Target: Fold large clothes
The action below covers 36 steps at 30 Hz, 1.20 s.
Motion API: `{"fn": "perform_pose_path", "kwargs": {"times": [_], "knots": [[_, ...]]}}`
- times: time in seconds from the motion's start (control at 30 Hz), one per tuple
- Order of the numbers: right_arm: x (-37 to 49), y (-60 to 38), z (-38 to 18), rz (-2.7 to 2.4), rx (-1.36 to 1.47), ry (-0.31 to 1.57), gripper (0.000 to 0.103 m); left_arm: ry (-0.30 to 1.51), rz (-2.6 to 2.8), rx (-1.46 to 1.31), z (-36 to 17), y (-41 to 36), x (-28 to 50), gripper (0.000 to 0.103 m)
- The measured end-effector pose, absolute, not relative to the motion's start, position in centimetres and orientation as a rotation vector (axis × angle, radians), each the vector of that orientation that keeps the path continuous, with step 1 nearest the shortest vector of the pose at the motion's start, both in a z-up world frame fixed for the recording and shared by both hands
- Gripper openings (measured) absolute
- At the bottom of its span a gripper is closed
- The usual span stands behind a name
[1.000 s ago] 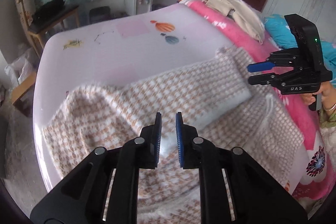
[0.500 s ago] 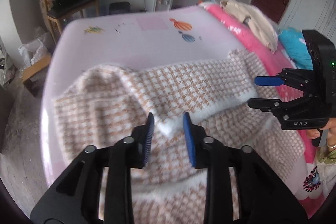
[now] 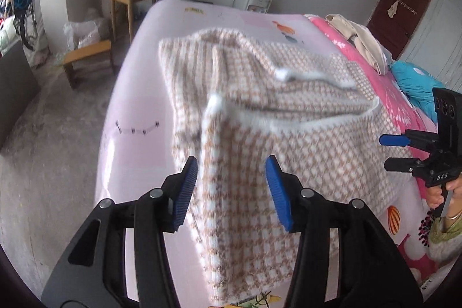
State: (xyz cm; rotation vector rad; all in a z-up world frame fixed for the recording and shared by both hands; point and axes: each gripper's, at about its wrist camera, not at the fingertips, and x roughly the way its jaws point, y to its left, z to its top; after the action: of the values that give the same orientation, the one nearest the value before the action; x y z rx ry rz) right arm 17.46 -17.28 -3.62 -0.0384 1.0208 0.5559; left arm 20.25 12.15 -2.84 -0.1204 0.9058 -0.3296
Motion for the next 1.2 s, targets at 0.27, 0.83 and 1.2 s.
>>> {"fn": "perform_pose_path", "kwargs": {"times": [0.27,0.83,1.2], "knots": [[18.1,-18.2,-5.4,0.489,0.012,1.066,0.071,0.966,-0.35,-0.18,-6.1,12.6,22.2,0.047],[18.6,-18.0,-5.7,0.48,0.017,1.065,0.071,0.982,-0.459,-0.253,-6.4,11.2,25.1,0.044],[15.8,-22.8,-3.8,0.422,0.097,0.974,0.071,0.963,-0.235,0.12,-6.3,6.1,22.9,0.029]]}}
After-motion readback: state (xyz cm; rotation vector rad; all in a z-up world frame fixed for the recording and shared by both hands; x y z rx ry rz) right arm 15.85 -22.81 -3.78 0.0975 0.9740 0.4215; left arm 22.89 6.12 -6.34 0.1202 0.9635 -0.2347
